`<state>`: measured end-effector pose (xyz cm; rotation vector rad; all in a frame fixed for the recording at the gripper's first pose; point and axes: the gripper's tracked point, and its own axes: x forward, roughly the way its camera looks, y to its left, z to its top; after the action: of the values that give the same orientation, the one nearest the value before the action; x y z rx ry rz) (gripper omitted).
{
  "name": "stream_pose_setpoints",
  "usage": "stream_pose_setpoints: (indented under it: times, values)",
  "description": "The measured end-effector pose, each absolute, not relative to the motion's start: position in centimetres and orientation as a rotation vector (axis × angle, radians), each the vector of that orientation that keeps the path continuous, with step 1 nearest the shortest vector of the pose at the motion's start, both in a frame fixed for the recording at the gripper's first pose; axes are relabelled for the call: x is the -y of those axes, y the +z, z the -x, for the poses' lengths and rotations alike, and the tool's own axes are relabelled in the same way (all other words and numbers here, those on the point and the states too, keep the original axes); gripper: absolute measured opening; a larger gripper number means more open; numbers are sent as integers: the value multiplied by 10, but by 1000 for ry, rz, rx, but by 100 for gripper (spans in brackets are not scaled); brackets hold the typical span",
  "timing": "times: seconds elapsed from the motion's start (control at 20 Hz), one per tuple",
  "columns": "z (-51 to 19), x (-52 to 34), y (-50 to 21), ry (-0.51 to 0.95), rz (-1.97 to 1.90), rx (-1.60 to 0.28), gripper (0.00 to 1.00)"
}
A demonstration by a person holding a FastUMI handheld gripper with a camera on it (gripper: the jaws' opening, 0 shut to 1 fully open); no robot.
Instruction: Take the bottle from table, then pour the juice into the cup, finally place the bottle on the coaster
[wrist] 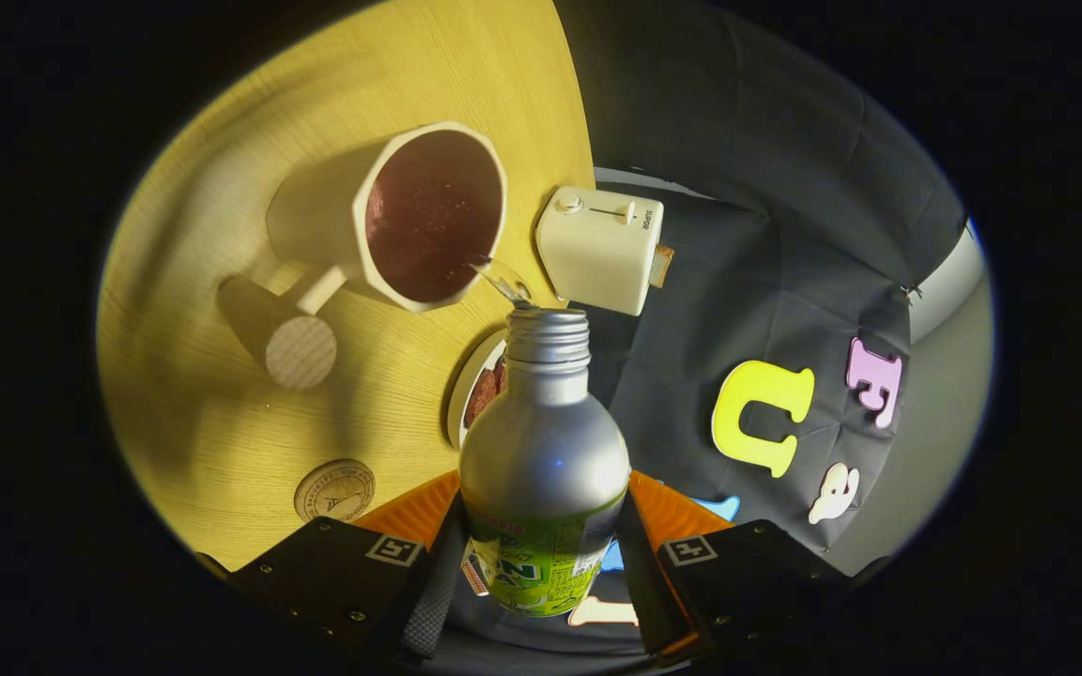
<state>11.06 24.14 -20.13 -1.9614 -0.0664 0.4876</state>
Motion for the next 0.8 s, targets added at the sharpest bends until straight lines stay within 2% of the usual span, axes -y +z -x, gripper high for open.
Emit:
stream_pose_setpoints:
  times: [0.8]
  values:
    - [-114,-243,-193,491,2029,106,78]
